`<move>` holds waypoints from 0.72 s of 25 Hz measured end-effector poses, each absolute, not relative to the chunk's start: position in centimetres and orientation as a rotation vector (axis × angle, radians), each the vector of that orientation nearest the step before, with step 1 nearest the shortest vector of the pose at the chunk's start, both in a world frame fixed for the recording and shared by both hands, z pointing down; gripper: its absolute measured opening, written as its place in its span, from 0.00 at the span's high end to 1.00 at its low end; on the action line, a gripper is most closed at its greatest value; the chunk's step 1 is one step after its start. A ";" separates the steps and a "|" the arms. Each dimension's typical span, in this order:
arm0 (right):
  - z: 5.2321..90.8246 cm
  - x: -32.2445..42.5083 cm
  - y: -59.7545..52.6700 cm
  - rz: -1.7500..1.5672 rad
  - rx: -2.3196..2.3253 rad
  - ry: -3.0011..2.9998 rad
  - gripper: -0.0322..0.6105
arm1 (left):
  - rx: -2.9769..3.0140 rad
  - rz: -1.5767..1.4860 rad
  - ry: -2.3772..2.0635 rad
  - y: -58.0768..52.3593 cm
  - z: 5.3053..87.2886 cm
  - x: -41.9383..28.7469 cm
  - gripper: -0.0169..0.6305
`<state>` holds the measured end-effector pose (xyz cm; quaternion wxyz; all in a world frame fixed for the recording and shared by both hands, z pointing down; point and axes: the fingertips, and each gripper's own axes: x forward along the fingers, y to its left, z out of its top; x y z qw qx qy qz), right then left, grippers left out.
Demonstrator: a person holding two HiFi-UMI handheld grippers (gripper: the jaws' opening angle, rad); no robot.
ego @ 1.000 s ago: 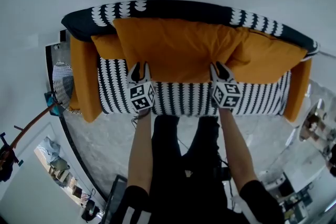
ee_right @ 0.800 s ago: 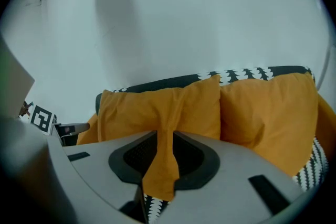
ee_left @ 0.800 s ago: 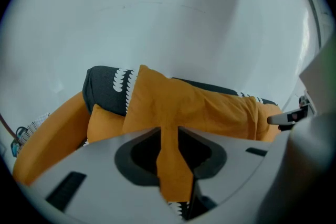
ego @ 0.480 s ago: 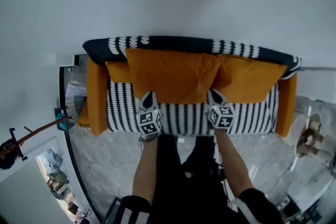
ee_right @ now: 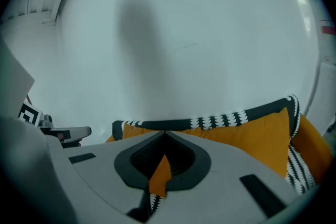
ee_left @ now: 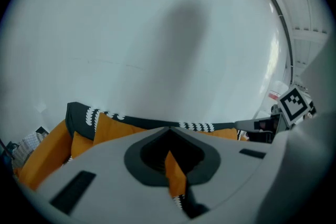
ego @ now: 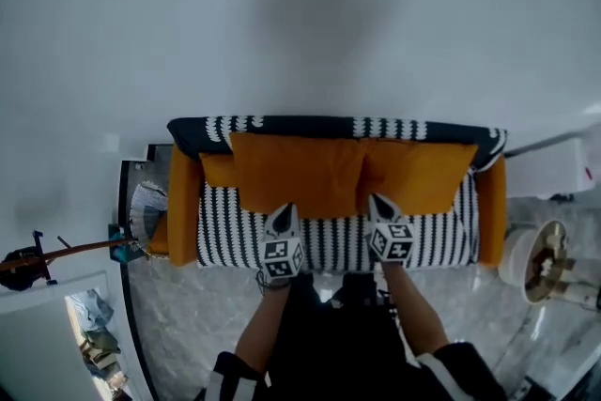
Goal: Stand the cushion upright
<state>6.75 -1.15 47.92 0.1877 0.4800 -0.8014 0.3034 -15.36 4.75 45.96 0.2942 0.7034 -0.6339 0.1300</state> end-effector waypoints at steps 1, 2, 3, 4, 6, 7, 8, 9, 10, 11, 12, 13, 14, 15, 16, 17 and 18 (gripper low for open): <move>46.7 7.2 -1.0 0.836 1.360 -2.274 0.95 | 1.895 0.333 -1.687 4.8 44.8 -14.6 0.98; 45.6 7.6 -0.8 0.820 1.369 -2.291 0.95 | 1.918 0.318 -1.686 4.9 43.6 -13.8 0.98; 44.5 8.0 -0.5 0.807 1.376 -2.305 0.96 | 1.938 0.304 -1.683 4.9 42.5 -13.1 0.98; 43.6 8.3 -0.2 0.800 1.380 -2.319 0.95 | 1.957 0.291 -1.675 5.0 41.5 -12.4 0.98; 42.0 8.9 0.5 0.792 1.389 -2.348 0.95 | 1.995 0.279 -1.654 5.2 39.6 -10.9 0.98; 41.2 9.1 1.0 0.786 1.395 -2.361 0.95 | 2.018 0.278 -1.644 5.3 38.6 -10.1 0.98; 40.3 9.4 1.4 0.777 1.402 -2.372 0.95 | 2.043 0.276 -1.637 5.4 37.6 -9.4 0.98; 39.5 9.6 1.8 0.767 1.411 -2.383 0.95 | 2.069 0.274 -1.633 5.6 36.6 -8.7 0.98; 38.6 9.9 2.2 0.757 1.419 -2.394 0.95 | 2.096 0.272 -1.635 5.8 35.6 -8.1 0.98; 37.8 10.1 2.8 0.747 1.426 -2.407 0.95 | 2.123 0.269 -1.642 6.1 34.6 -7.7 0.98; 37.0 10.2 3.3 0.741 1.431 -2.422 0.95 | 2.149 0.264 -1.651 6.4 33.7 -7.3 0.98; 36.4 10.2 3.9 0.737 1.433 -2.436 0.95 | 2.170 0.260 -1.659 6.7 32.9 -7.1 0.98; 35.8 10.2 4.5 0.733 1.435 -2.448 0.95 | 2.186 0.257 -1.666 7.0 32.4 -6.9 0.98; 35.4 10.2 5.0 0.726 1.435 -2.457 0.96 | 2.195 0.256 -1.671 7.3 32.1 -6.8 0.98; 35.1 10.2 5.3 0.717 1.434 -2.464 0.95 | 2.199 0.256 -1.675 7.4 32.0 -6.7 0.98; 34.8 10.1 5.6 0.708 1.431 -2.470 0.96 | 2.200 0.258 -1.676 7.5 32.0 -6.6 0.98; 34.8 10.1 5.8 0.701 1.426 -2.474 0.96 | 2.197 0.259 -1.676 7.4 32.1 -6.6 0.98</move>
